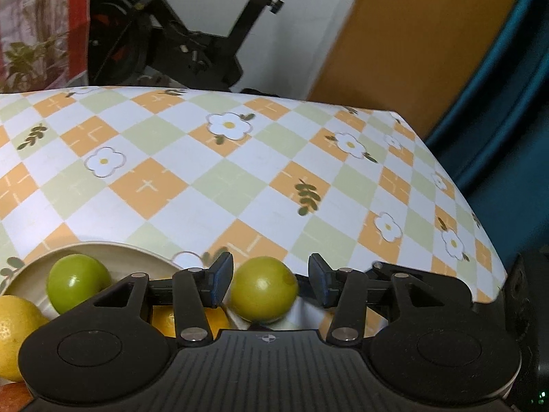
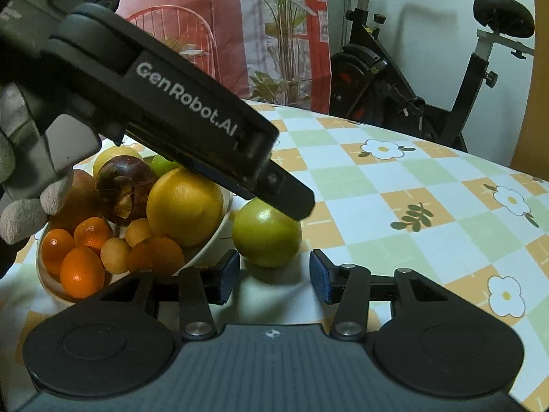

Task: Organize fruits
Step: 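Move the left tool to the green round fruit beside the plate, then close the left tool around the green round fruit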

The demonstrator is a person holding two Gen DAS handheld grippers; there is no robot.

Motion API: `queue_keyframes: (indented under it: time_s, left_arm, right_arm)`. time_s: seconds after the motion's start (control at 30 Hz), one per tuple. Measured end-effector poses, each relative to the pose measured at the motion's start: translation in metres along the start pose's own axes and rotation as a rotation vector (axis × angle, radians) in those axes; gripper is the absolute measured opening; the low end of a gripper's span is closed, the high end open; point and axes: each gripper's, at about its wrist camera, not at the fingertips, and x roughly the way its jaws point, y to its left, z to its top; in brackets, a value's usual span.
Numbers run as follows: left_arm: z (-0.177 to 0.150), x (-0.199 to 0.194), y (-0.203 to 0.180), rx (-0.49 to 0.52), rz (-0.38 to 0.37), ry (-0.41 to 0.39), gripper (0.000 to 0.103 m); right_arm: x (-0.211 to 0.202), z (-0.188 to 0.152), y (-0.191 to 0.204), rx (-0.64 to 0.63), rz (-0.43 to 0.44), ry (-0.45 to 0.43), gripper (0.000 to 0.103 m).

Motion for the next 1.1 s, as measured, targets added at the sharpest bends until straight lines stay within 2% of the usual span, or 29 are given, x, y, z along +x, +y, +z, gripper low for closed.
queue_keyframes:
  time_s: [0.27, 0.63, 0.87, 1.1]
  left_arm:
    - [-0.005, -0.003, -0.005, 0.011, -0.016, -0.009, 0.051]
    - [-0.006, -0.008, -0.02, 0.023, -0.098, -0.007, 0.051]
    - [-0.006, -0.003, -0.003, -0.036, -0.047, 0.019, 0.054]
    - [-0.006, -0.001, -0.004, 0.003, -0.027, 0.016, 0.054]
  right_arm:
    - [-0.002, -0.001, -0.003, 0.023, 0.009, 0.003, 0.049]
    - [-0.002, 0.0, -0.008, 0.038, 0.02, -0.003, 0.049]
    - [-0.004, 0.0, -0.013, 0.058, 0.026, -0.012, 0.046]
    - [-0.003, 0.001, -0.017, 0.068, 0.026, -0.013, 0.044]
